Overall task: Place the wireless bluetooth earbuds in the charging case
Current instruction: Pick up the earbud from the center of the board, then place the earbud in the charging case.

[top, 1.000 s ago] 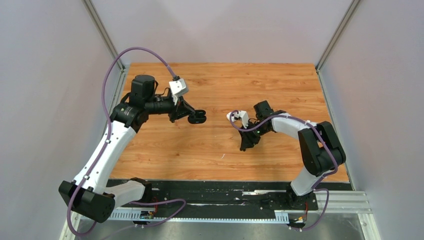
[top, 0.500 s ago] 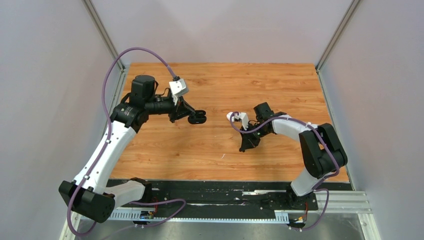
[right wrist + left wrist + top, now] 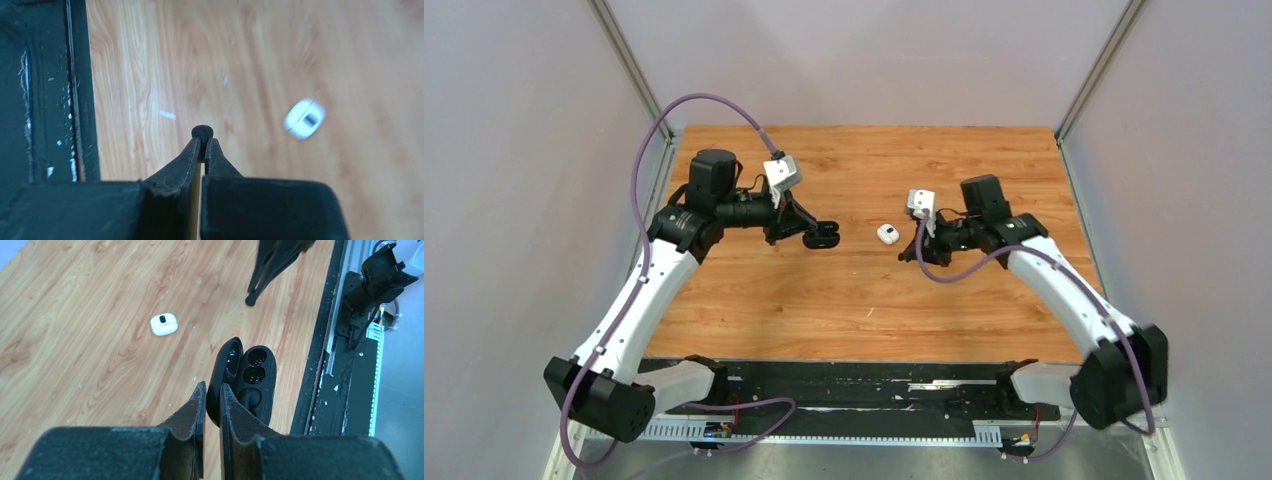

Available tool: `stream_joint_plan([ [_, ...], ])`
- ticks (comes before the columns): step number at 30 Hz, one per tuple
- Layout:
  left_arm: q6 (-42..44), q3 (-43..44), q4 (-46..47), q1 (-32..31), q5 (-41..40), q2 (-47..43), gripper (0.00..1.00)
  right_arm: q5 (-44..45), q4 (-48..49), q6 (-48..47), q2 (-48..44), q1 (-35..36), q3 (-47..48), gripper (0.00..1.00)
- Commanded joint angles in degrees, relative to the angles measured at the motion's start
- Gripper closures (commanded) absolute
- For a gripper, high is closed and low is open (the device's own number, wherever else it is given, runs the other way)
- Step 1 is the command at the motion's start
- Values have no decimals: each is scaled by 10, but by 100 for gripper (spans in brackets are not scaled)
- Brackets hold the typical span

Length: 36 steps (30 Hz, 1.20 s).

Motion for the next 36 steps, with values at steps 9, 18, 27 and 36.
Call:
stream_joint_plan([
  [9,-46,12,97,-18,63,45,100,-100,78,-28,-43,70,176,100],
  [18,38,27,90,-65,24,33,100,-108,78,107,27,106,291,100],
  [27,71,25,109,-77,-29,16,100,-120,59,75,23,136,275,100],
  [36,69,23,123,-77,-1,-10,100,-93,46,37,33,142,272,100],
])
